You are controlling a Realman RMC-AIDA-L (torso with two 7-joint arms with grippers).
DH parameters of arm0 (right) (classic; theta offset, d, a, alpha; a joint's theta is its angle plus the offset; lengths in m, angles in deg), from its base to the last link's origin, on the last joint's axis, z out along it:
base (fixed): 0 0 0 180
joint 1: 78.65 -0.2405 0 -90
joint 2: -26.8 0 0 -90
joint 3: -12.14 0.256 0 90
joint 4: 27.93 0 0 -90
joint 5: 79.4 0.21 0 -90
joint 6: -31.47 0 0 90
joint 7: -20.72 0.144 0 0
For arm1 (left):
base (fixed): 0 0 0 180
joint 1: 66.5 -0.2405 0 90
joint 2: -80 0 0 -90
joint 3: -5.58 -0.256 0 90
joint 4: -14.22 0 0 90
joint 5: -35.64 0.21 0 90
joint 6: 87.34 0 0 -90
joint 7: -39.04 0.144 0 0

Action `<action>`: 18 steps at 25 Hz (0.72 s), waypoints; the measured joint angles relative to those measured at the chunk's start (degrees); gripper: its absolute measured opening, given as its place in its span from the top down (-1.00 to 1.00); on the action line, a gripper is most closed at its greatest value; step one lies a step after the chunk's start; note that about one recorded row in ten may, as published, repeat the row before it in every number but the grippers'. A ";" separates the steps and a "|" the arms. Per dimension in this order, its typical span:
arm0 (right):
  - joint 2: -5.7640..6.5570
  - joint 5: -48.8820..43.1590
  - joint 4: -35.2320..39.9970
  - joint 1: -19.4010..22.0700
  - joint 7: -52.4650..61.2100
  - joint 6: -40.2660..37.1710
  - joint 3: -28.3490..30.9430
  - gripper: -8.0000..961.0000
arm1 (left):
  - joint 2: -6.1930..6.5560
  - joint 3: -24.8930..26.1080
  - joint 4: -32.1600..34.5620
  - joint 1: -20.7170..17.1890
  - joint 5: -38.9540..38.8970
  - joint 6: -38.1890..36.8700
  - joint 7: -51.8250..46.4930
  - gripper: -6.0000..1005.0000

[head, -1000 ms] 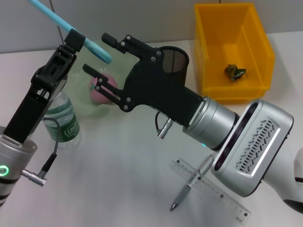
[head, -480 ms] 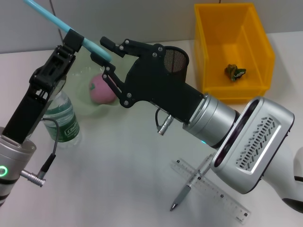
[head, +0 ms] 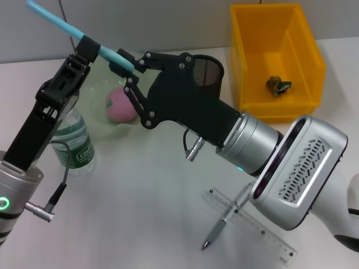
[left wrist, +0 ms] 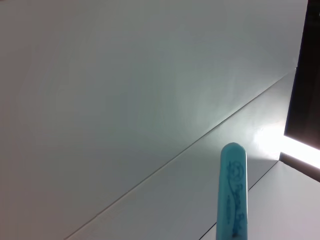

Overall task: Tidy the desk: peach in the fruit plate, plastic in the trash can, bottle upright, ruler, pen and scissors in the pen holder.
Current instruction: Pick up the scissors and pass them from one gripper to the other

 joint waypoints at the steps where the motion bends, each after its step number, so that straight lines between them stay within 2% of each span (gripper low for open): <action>1: 0.00 -0.02 -0.01 0.00 0.00 0.12 0.00 0.69 | 0.00 -0.02 -0.01 0.00 0.00 0.00 0.00 0.38; 5: 0.00 -0.03 0.00 0.00 0.16 0.36 0.01 0.78 | 0.00 -0.08 -0.01 0.00 -0.07 0.04 0.02 0.38; 18: 0.01 -0.01 -0.11 0.04 0.46 0.29 0.11 0.82 | -0.01 0.22 0.62 -0.06 1.31 -0.42 0.36 0.37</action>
